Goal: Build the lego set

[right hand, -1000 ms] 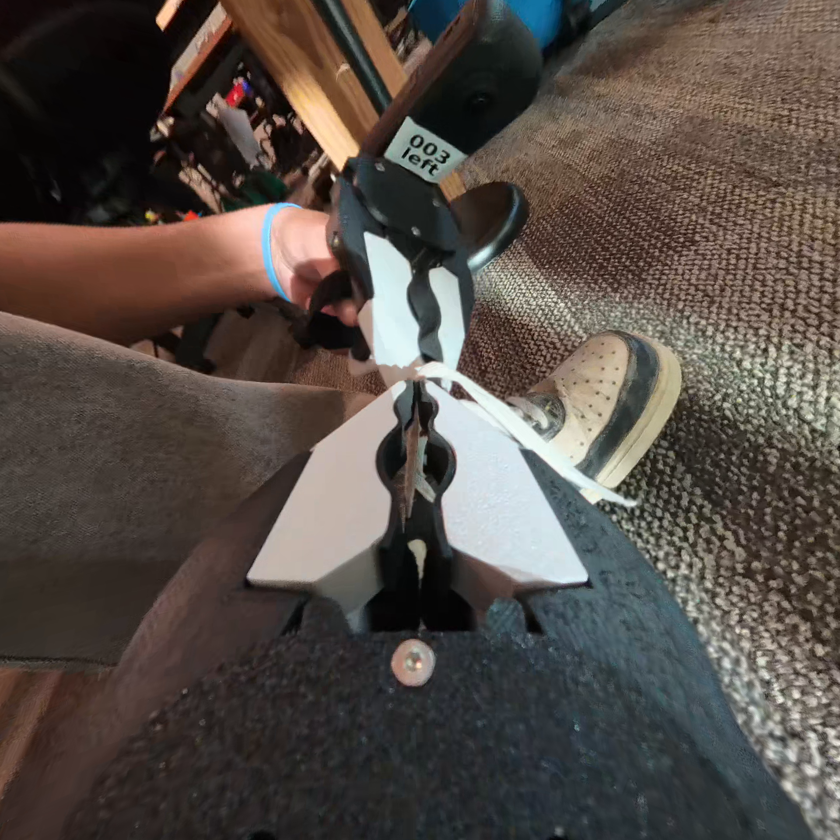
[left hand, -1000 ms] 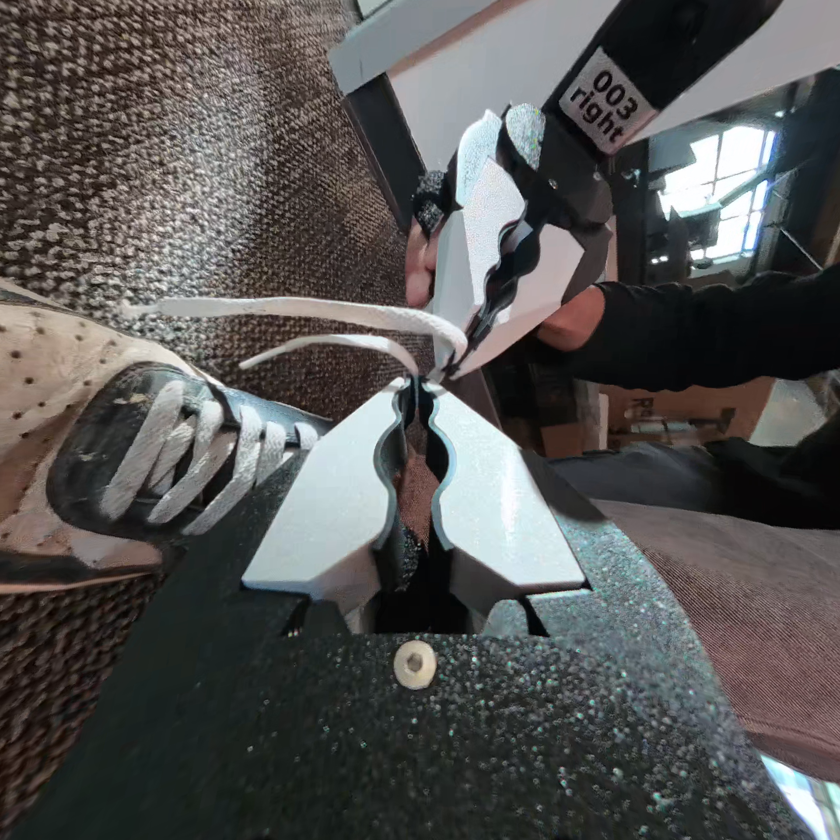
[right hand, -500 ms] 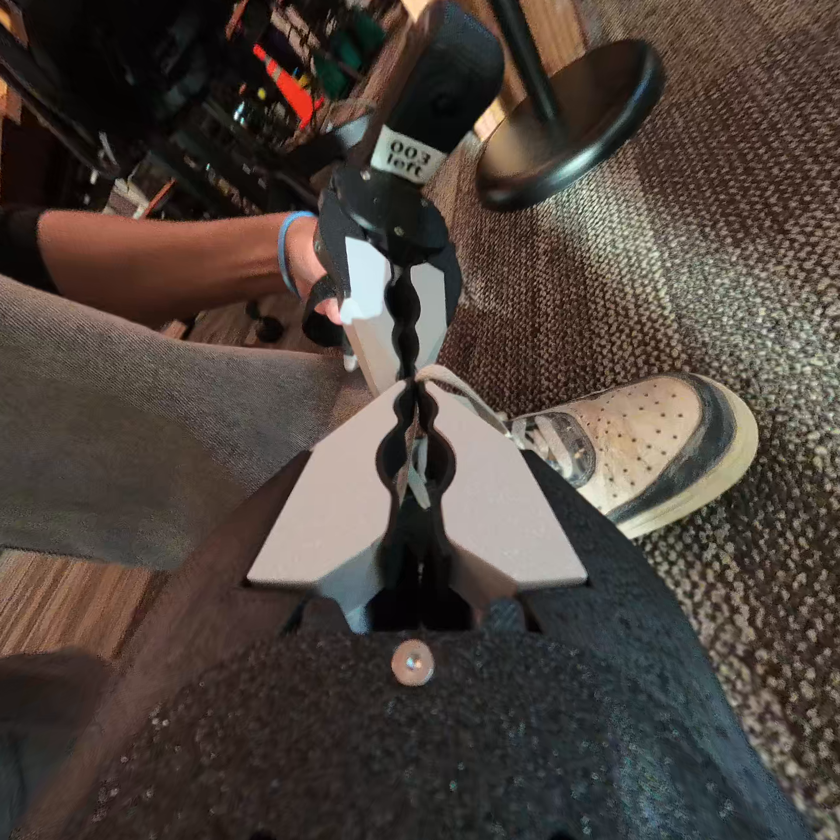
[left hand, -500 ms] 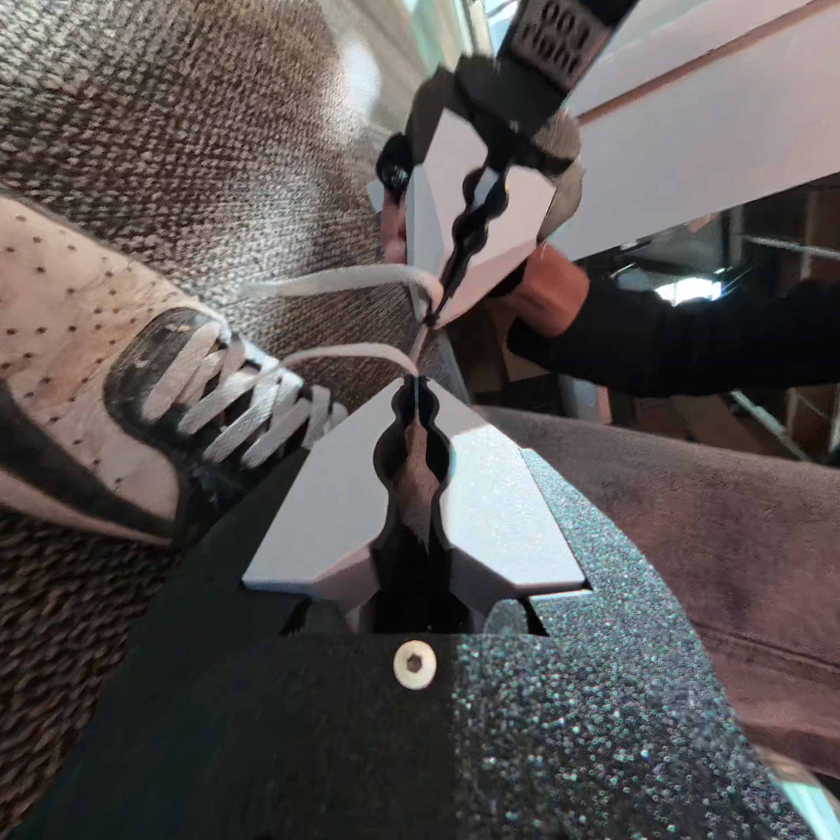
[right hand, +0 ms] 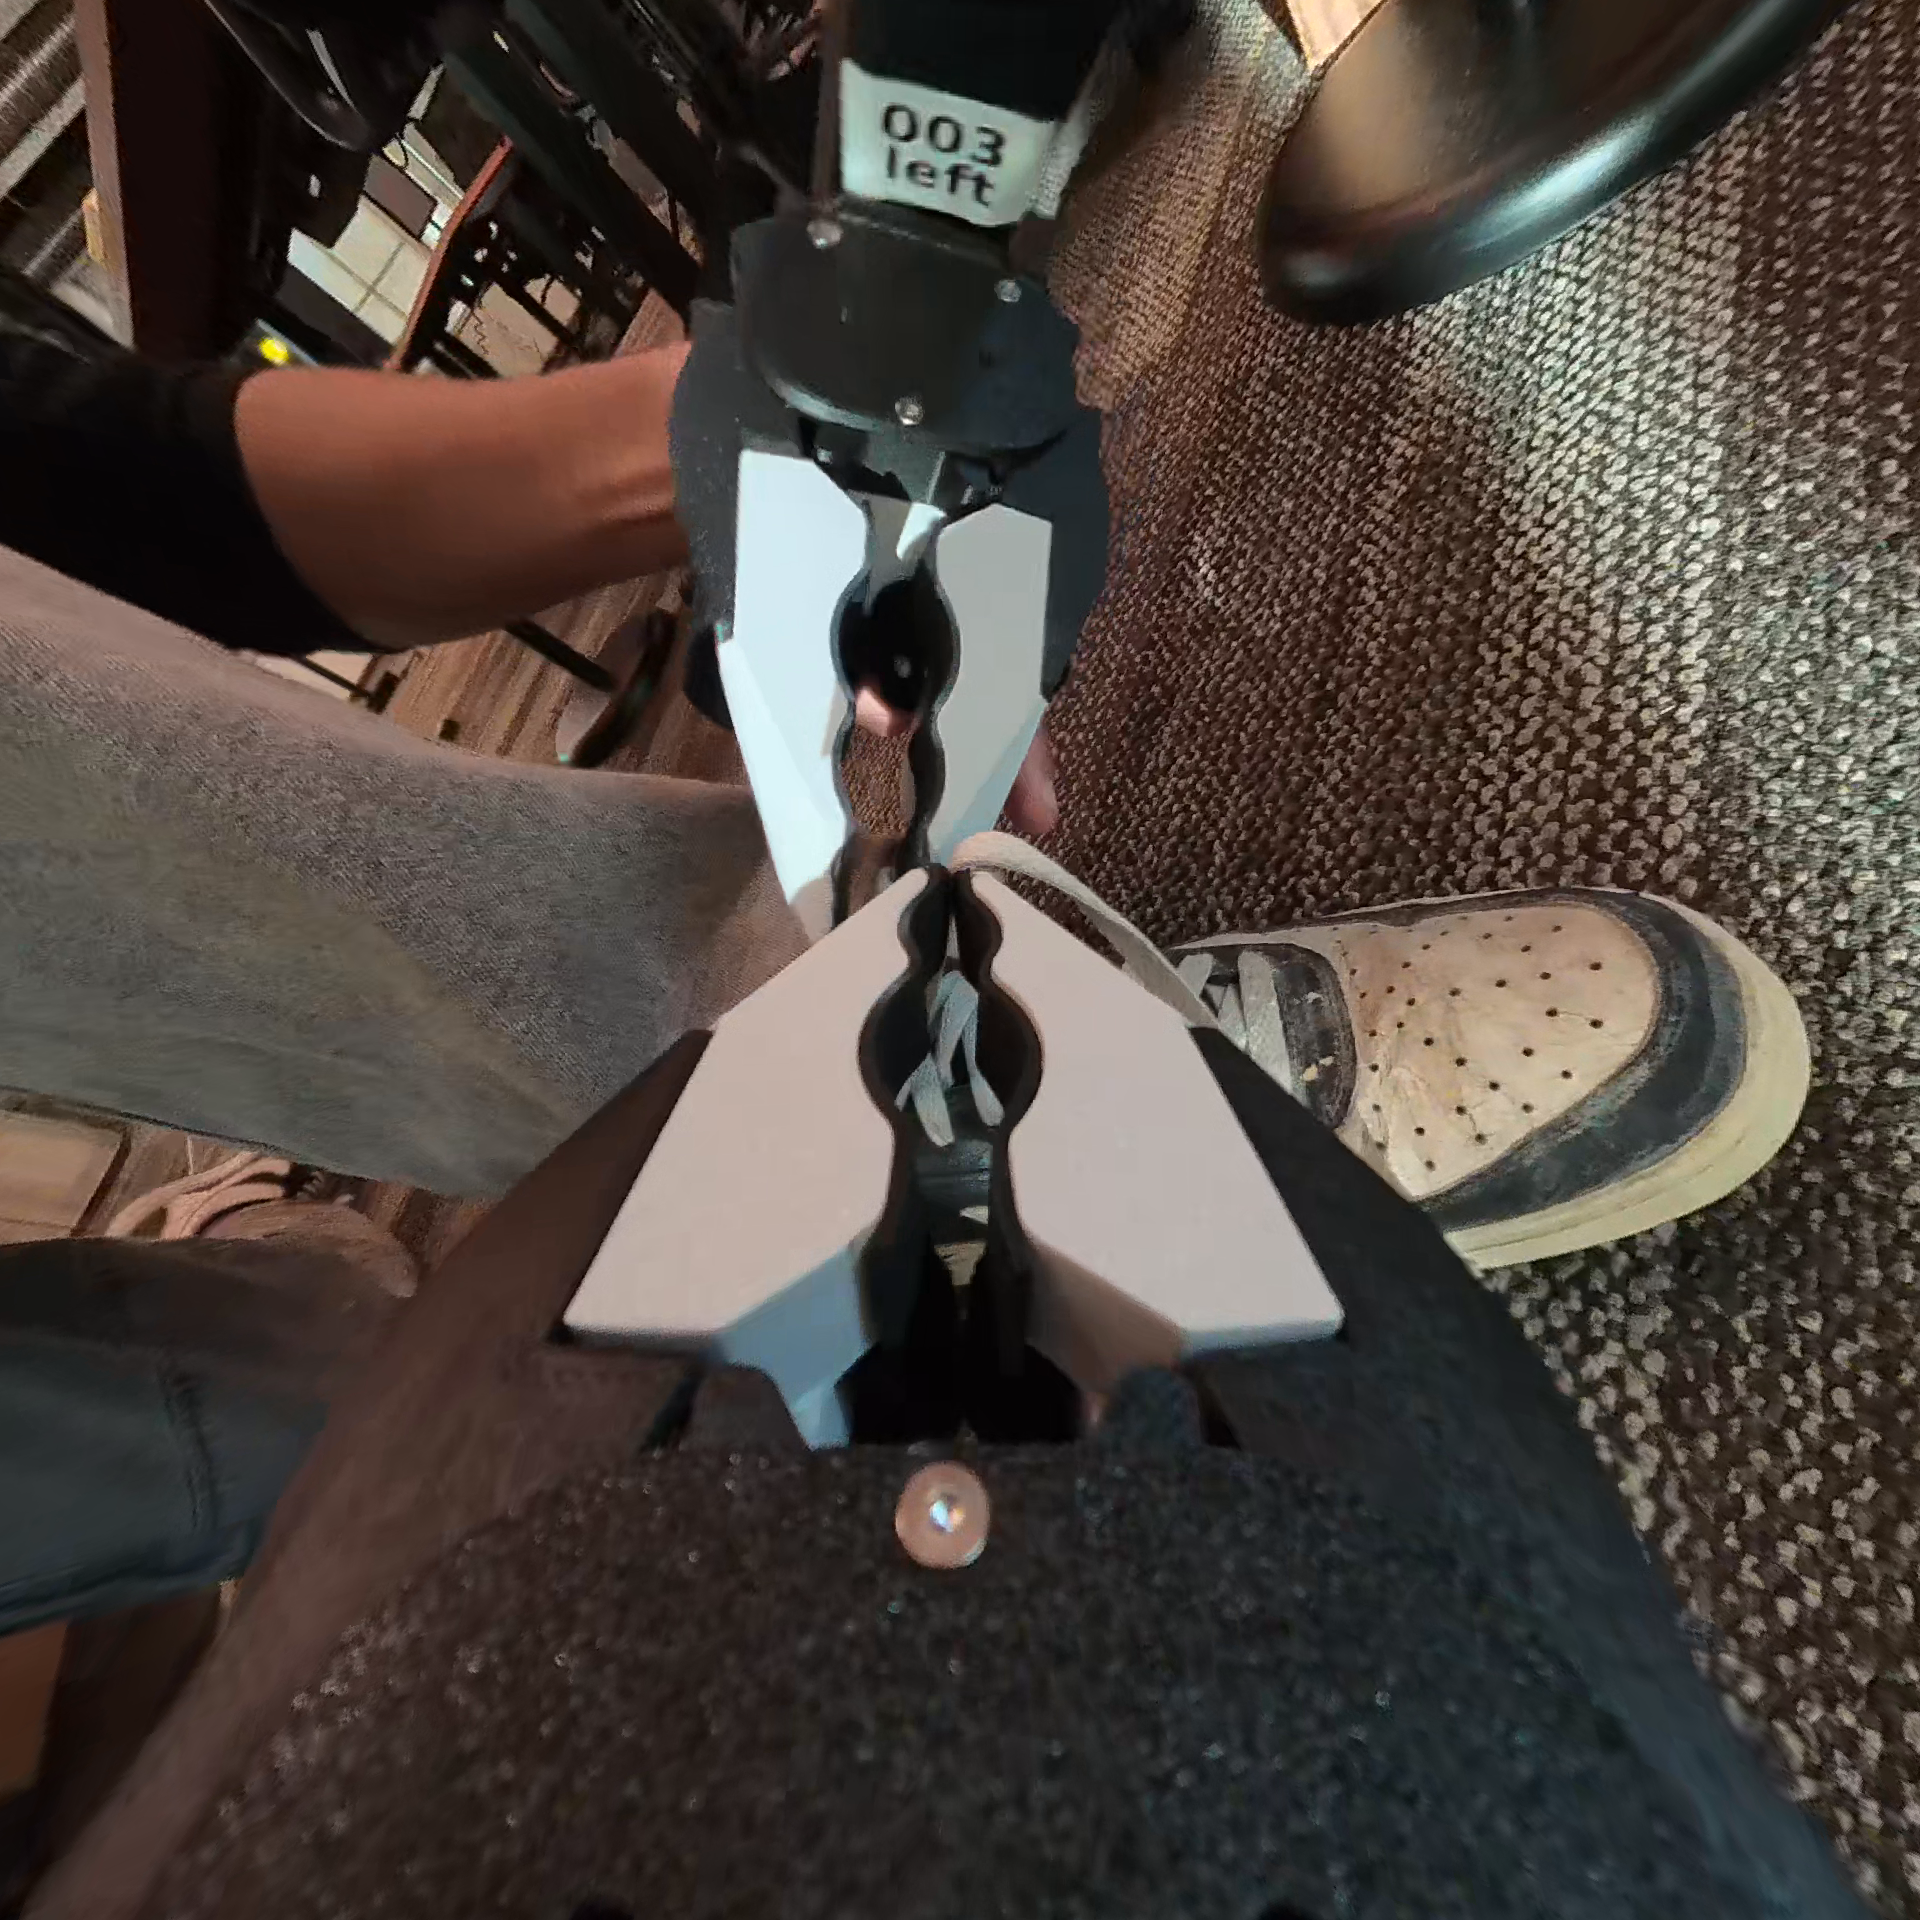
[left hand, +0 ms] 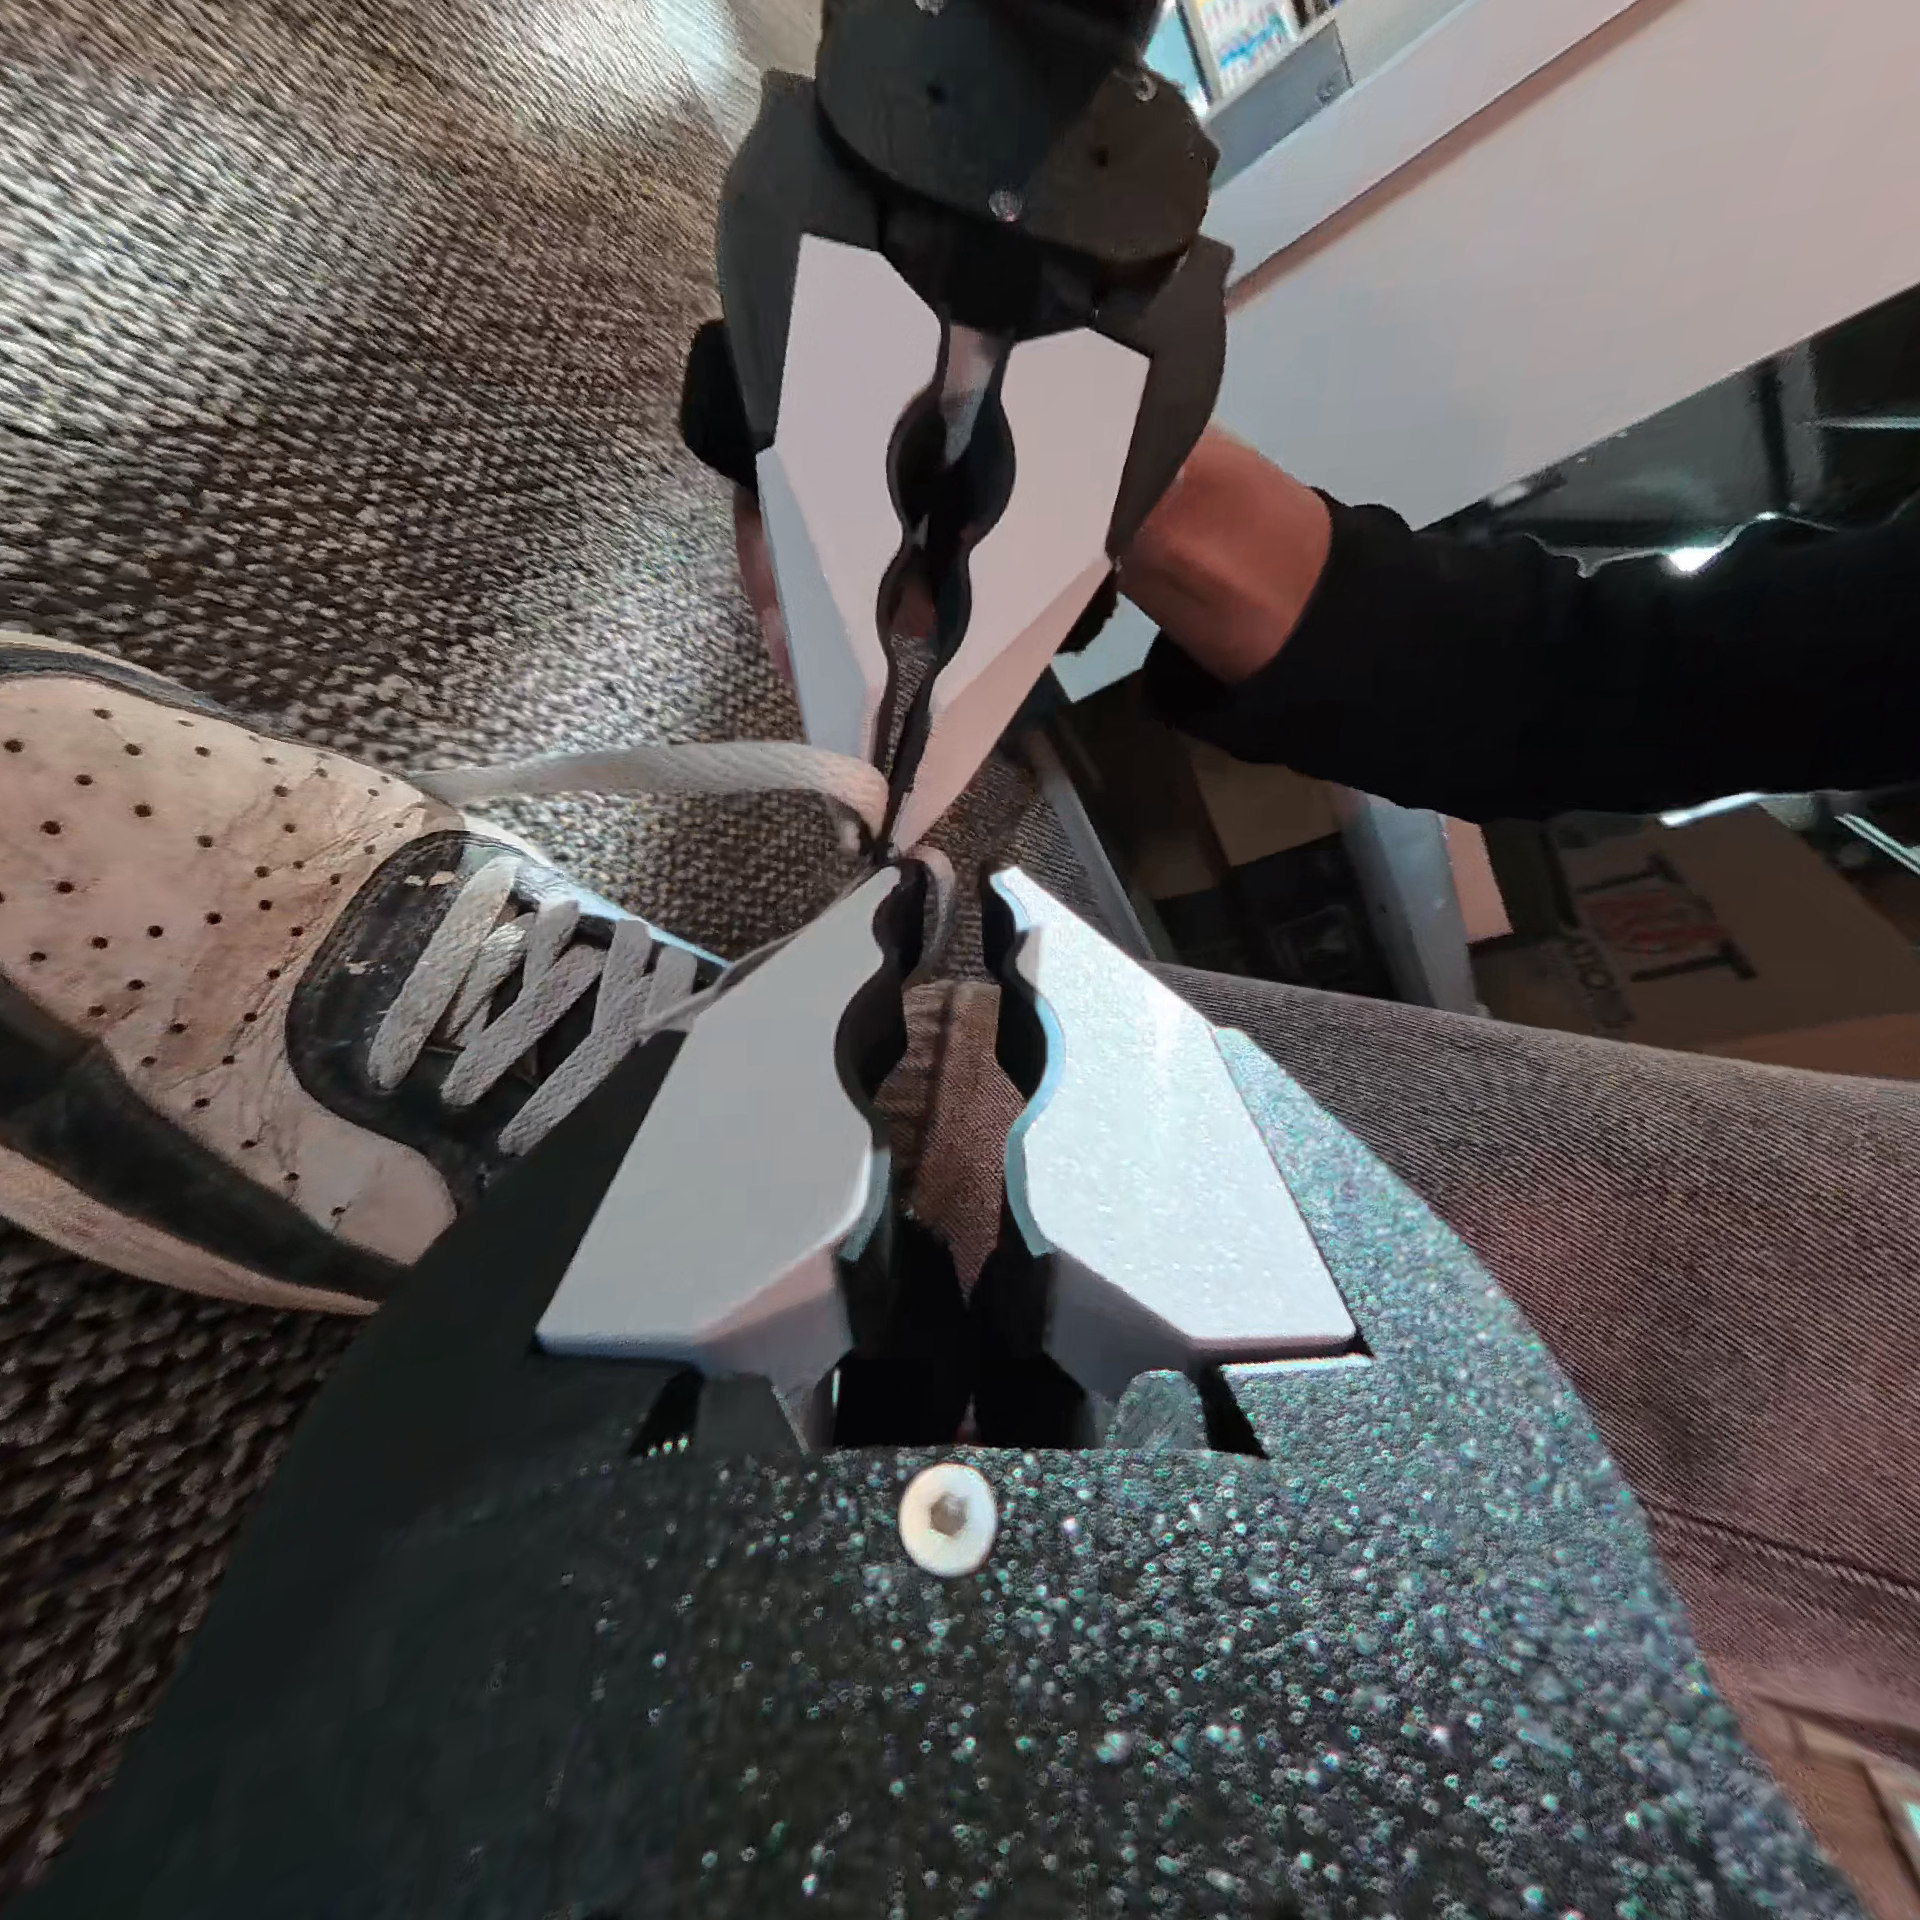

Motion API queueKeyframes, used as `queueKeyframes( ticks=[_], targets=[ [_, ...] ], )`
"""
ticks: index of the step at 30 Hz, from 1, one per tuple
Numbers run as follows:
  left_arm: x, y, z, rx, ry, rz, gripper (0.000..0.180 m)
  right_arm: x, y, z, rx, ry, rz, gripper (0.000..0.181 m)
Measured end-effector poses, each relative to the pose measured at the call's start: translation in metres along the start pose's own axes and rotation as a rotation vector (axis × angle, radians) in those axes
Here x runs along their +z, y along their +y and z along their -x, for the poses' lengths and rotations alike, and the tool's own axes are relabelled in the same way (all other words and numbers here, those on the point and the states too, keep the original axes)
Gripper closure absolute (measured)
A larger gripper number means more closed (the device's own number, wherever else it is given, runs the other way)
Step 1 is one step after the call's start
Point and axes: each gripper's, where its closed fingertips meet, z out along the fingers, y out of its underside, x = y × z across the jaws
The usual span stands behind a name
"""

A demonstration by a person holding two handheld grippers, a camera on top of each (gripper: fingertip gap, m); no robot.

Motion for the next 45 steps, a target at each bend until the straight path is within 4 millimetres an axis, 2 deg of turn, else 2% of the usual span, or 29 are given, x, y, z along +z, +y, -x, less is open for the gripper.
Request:
queueKeyframes(
  ticks=[1,4,5,6,7,11,15,17,18,19,21,23,25,26,28,29,31,32,34,36,38,40,41,45],
  targets=[
    [0.000,0.001,0.000,0.007,-0.018,-0.016,0.172,0.001,0.000,0.000,0.011,0.004,-0.003,0.181],
    [0.000,0.003,0.003,0.012,-0.058,-0.042,0.175,0.001,-0.001,0.003,0.046,0.012,-0.050,0.181],
    [0.000,0.007,0.007,0.010,-0.086,-0.028,0.169,-0.001,0.000,0.004,0.059,0.014,-0.066,0.181],
    [-0.001,0.012,0.013,0.009,-0.123,-0.011,0.154,-0.003,-0.001,0.006,0.070,0.003,-0.087,0.181],
    [-0.003,0.015,0.016,0.007,-0.140,-0.006,0.153,-0.005,0.000,0.006,0.085,0.008,-0.104,0.181],
    [0.001,0.013,0.005,0.013,-0.083,-0.033,0.153,-0.007,0.001,0.008,0.111,0.010,-0.155,0.181],
    [0.009,0.007,0.001,0.028,-0.057,-0.033,0.153,0.002,-0.002,0.009,0.101,0.001,-0.152,0.181],
    [0.010,0.006,0.001,0.024,-0.054,-0.040,0.161,0.009,-0.004,0.011,0.089,-0.015,-0.146,0.181],
    [0.011,0.007,0.003,0.032,-0.063,-0.037,0.178,0.010,-0.006,0.011,0.085,-0.012,-0.149,0.181],
    [0.010,0.008,0.006,0.044,-0.080,-0.036,0.180,0.011,-0.010,0.011,0.085,-0.013,-0.165,0.181],
    [0.008,0.009,0.008,0.039,-0.086,-0.045,0.180,-0.002,-0.026,0.012,0.095,-0.016,-0.260,0.168],
    [0.004,0.006,0.009,0.030,-0.088,-0.075,0.180,-0.022,-0.031,0.008,0.140,-0.003,-0.330,0.155],
    [-0.002,0.002,0.009,0.017,-0.074,-0.115,0.180,-0.036,-0.019,0.002,0.175,0.037,-0.369,0.153],
    [-0.005,-0.001,0.009,0.015,-0.066,-0.135,0.180,-0.037,-0.007,-0.002,0.206,0.051,-0.368,0.152],
    [-0.010,-0.008,0.007,0.011,-0.043,-0.164,0.180,-0.028,0.015,-0.001,0.340,-0.038,-0.376,0.140],
    [-0.010,-0.010,0.007,0.011,-0.037,-0.166,0.180,-0.024,0.019,0.002,0.430,-0.128,-0.417,0.140],
    [-0.008,-0.011,0.007,0.016,-0.029,-0.154,0.180,-0.017,0.021,0.010,0.547,-0.281,-0.474,0.137],
    [-0.006,-0.011,0.006,0.019,-0.026,-0.151,0.180,-0.013,0.021,0.009,0.573,-0.293,-0.491,0.137],
    [-0.004,-0.011,0.004,0.026,-0.022,-0.143,0.180,-0.019,0.008,0.011,0.609,-0.378,-0.599,0.135],
    [-0.003,-0.011,0.004,0.033,-0.028,-0.138,0.180,-0.019,0.003,0.008,0.631,-0.396,-0.628,0.136],
    [-0.002,-0.012,0.003,0.031,-0.022,-0.139,0.180,-0.019,-0.001,0.009,0.625,-0.413,-0.641,0.146],
    [-0.001,-0.011,0.003,0.025,-0.021,-0.140,0.180,-0.023,-0.004,0.006,0.594,-0.390,-0.672,0.176],
    [-0.001,-0.012,0.004,0.022,-0.027,-0.146,0.180,-0.024,-0.005,0.002,0.588,-0.359,-0.683,0.181],
    [-0.003,-0.013,0.004,0.019,-0.035,-0.154,0.180,-0.021,-0.008,0.001,0.517,-0.285,-0.640,0.181]
  ],
)
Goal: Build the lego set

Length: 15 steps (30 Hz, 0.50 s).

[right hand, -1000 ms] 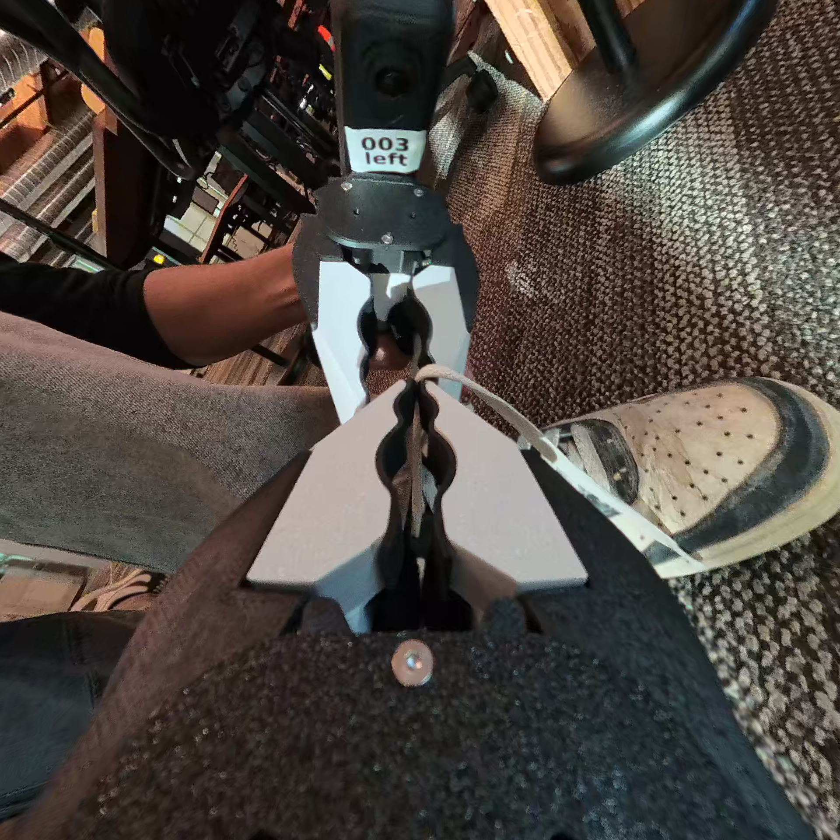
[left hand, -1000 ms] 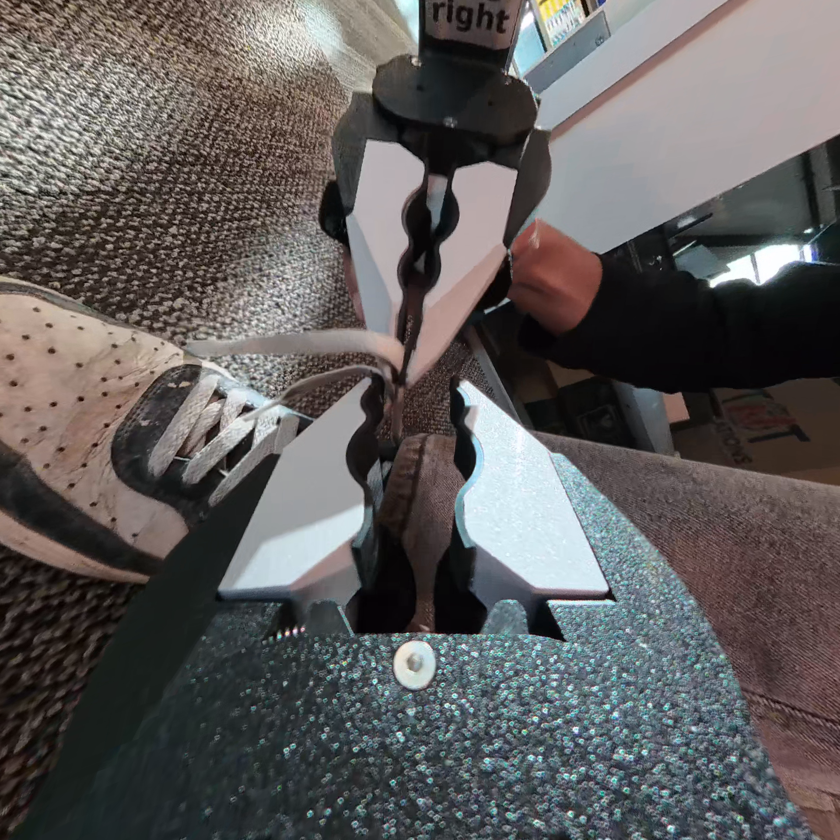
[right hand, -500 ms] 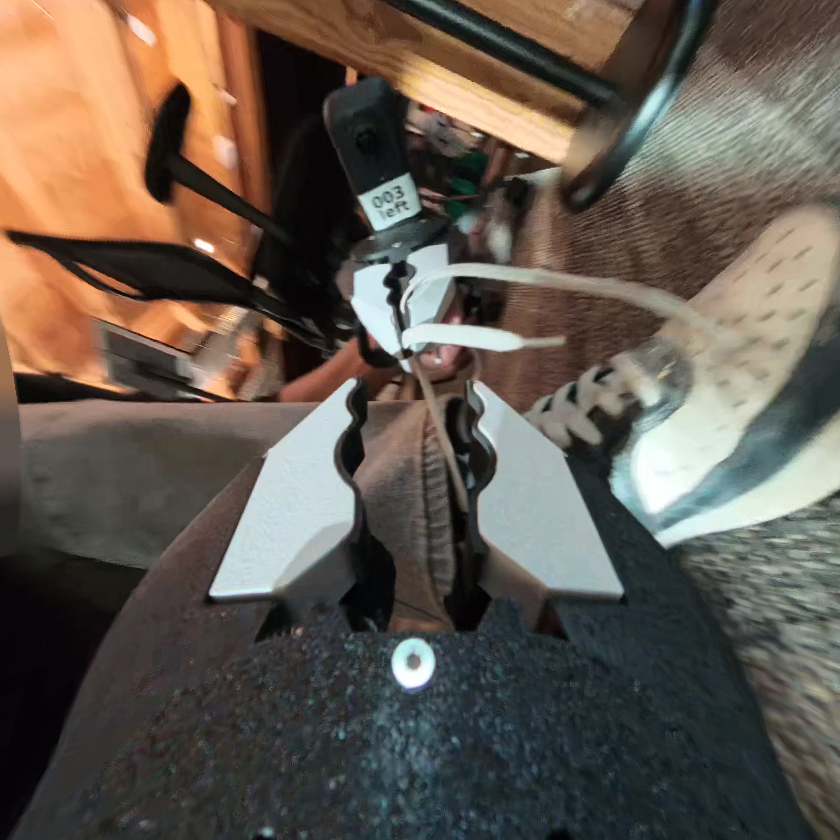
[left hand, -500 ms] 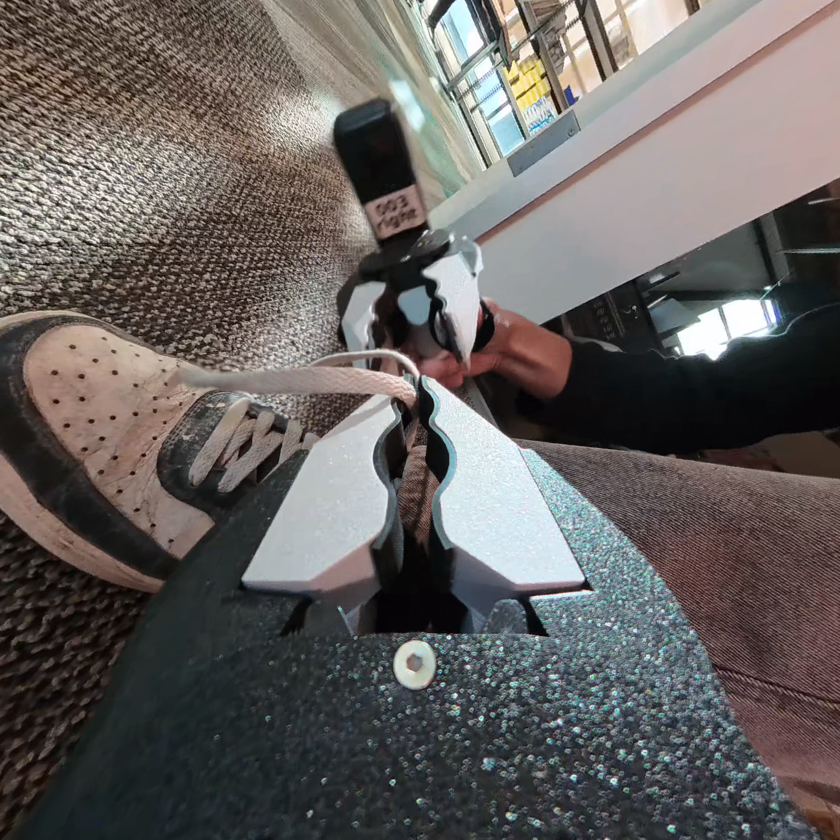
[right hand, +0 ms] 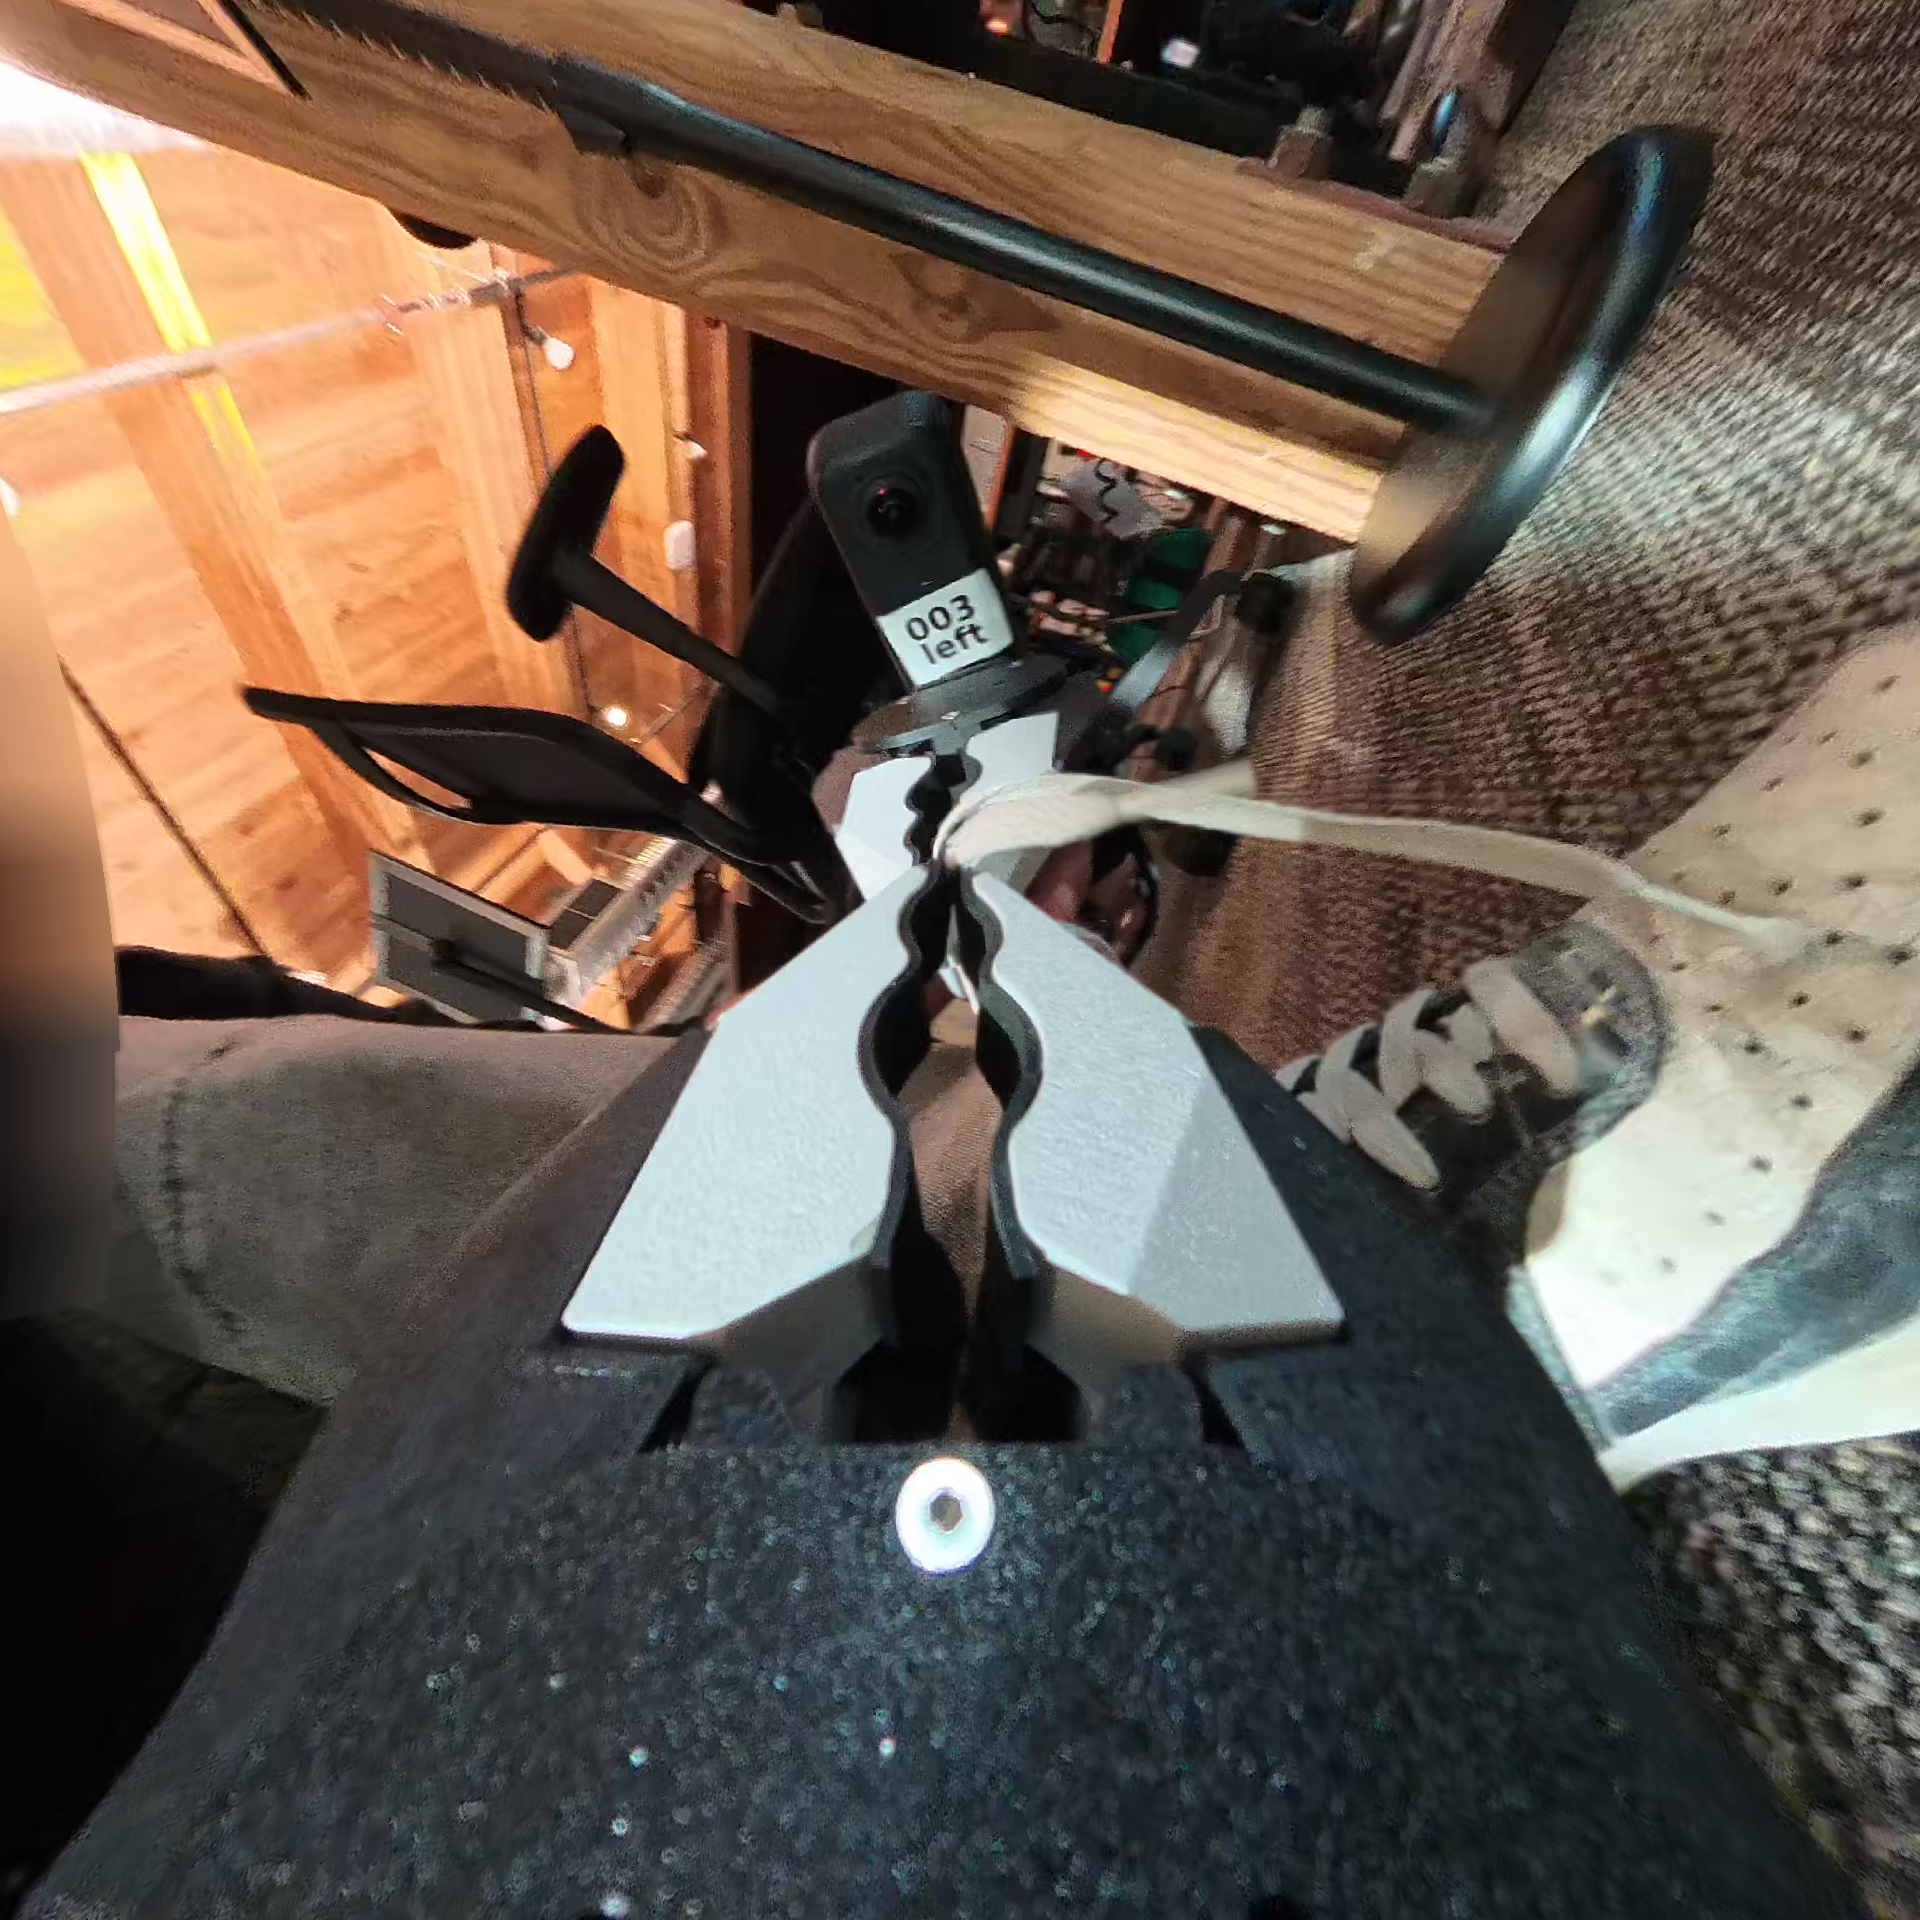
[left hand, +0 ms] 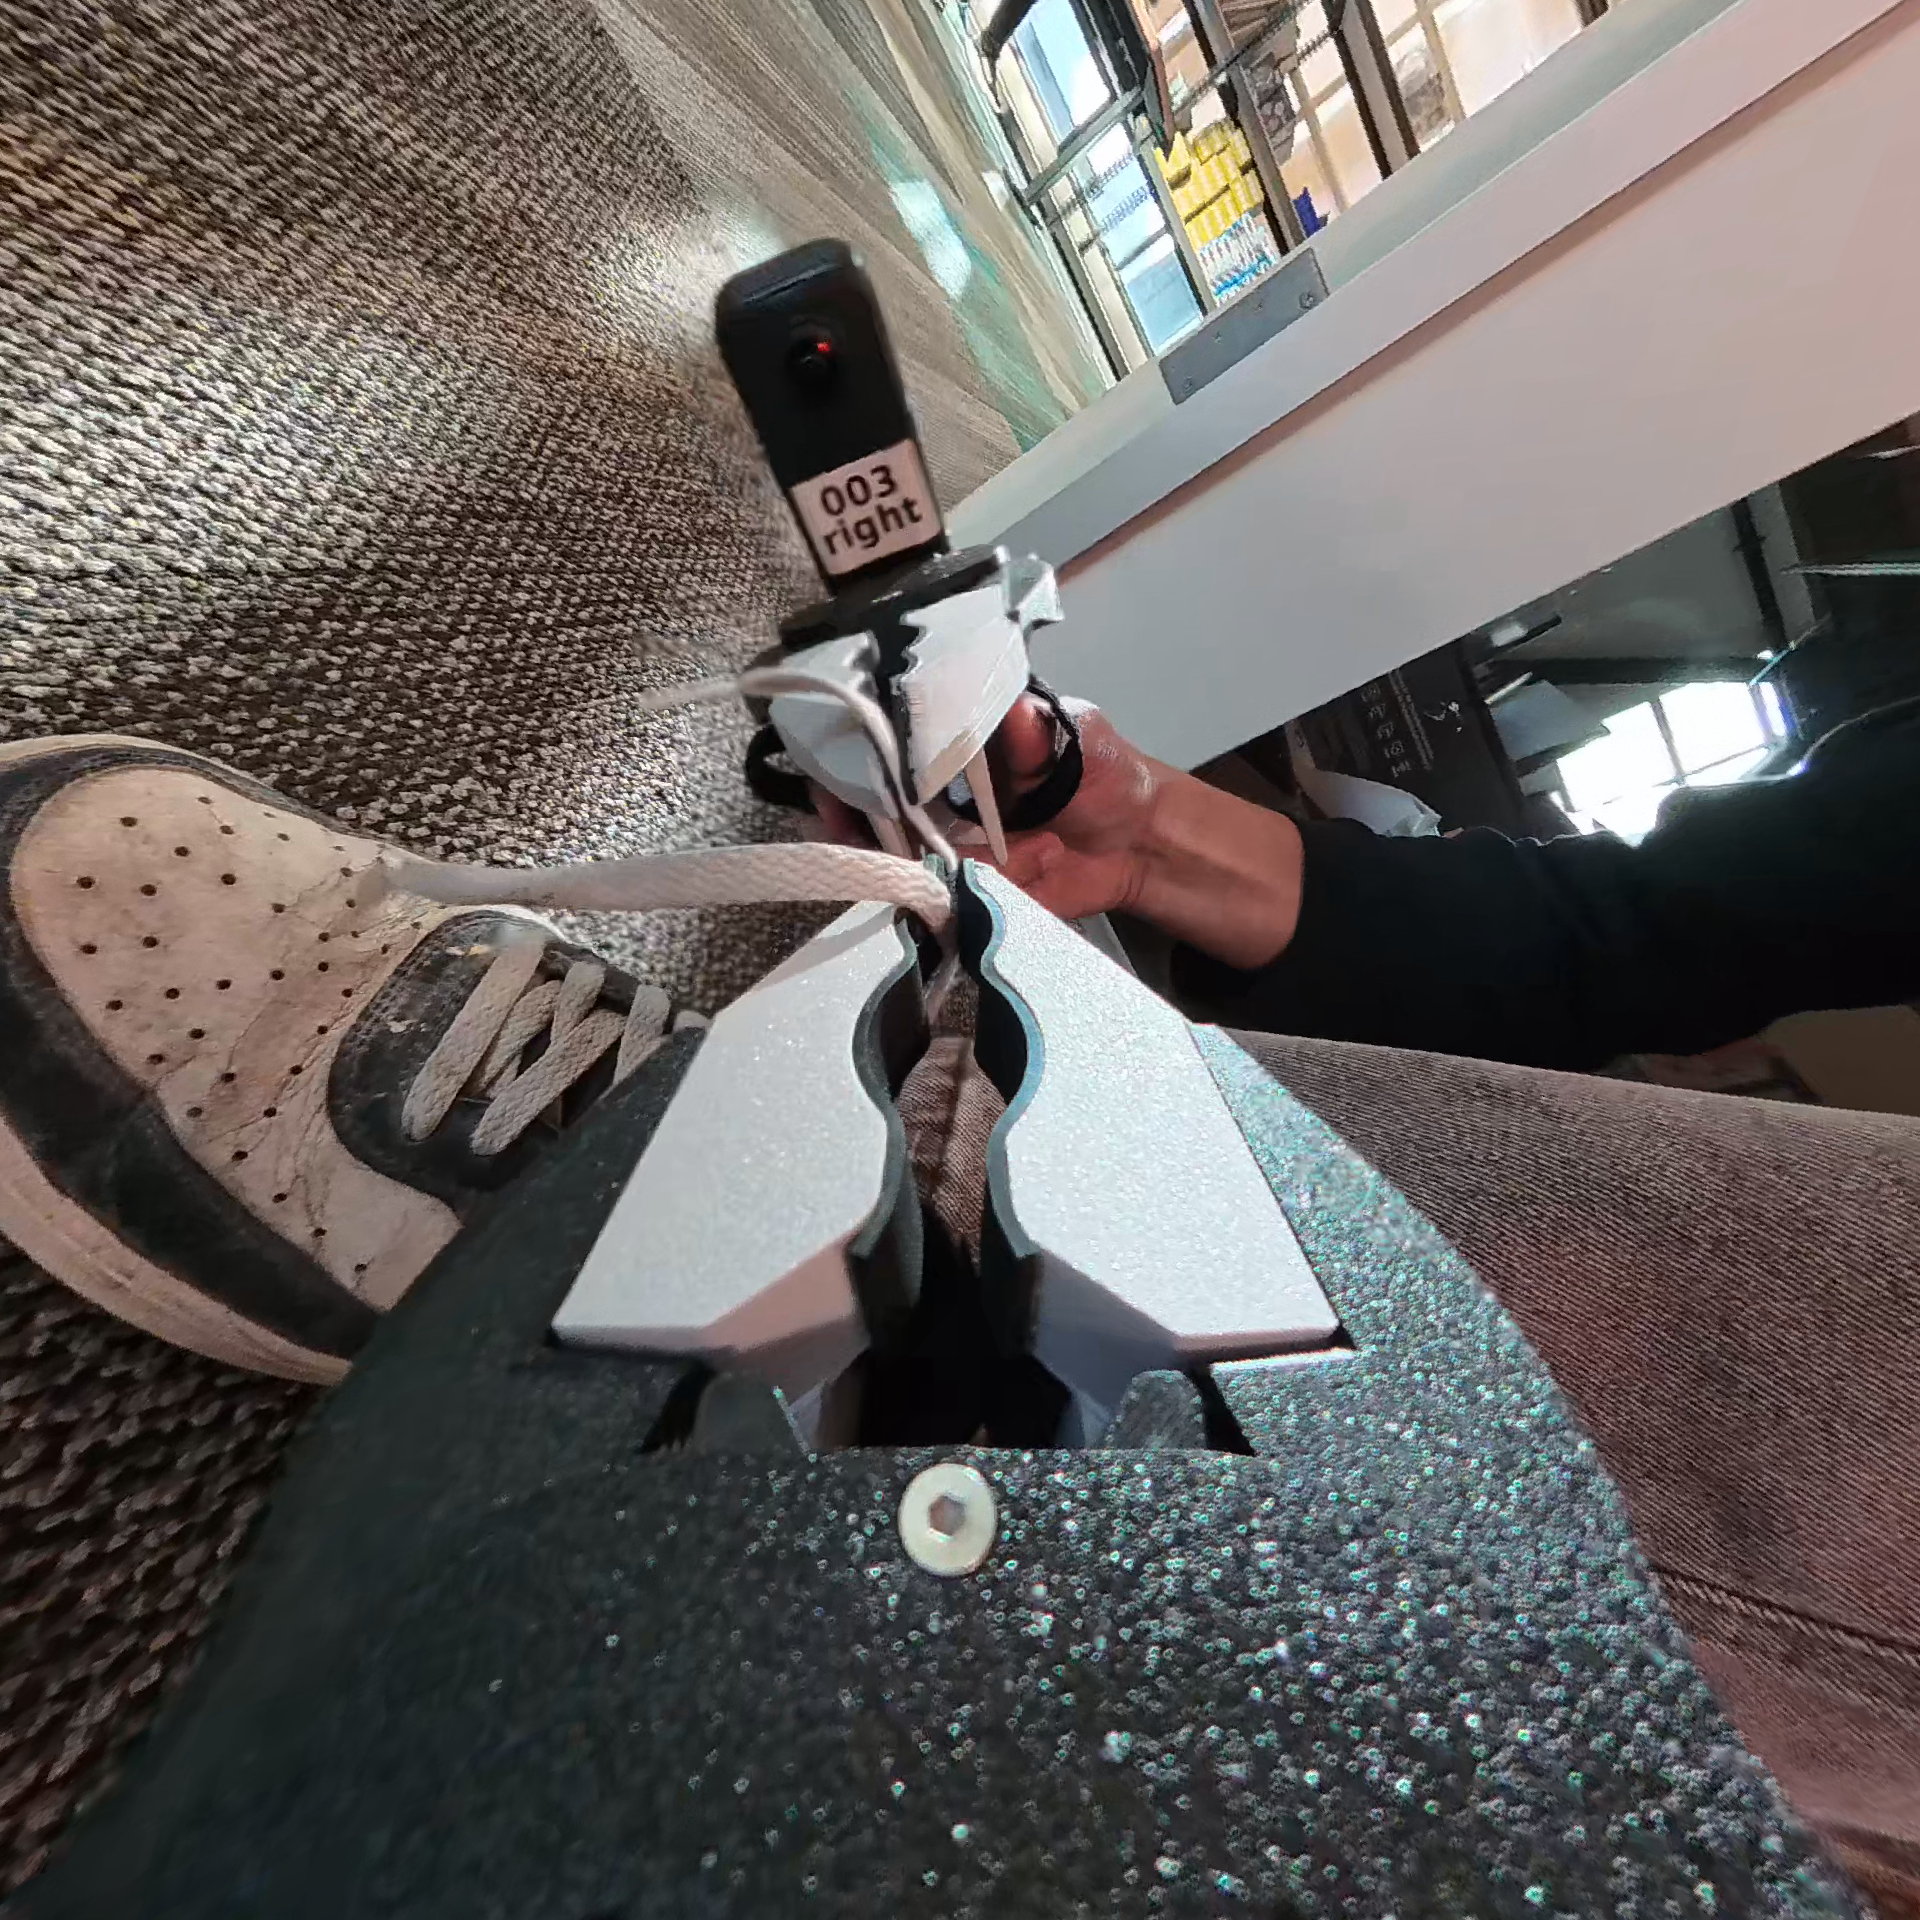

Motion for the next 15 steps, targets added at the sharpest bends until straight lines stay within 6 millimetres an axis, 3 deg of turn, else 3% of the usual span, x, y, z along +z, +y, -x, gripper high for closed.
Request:
queueKeyframes(
  ticks=[5,11,15],
  targets=[
    [-0.015,-0.004,0.002,-0.036,-0.010,-0.038,0.180,-0.004,-0.017,0.006,-0.081,0.042,-0.053,0.181],
    [-0.023,-0.003,0.009,-0.058,-0.031,-0.056,0.180,-0.003,-0.016,0.008,-0.138,0.093,-0.020,0.181],
    [-0.025,-0.002,0.012,-0.038,-0.057,-0.009,0.180,0.004,-0.014,0.021,-0.170,0.075,0.013,0.181]
  ],
)
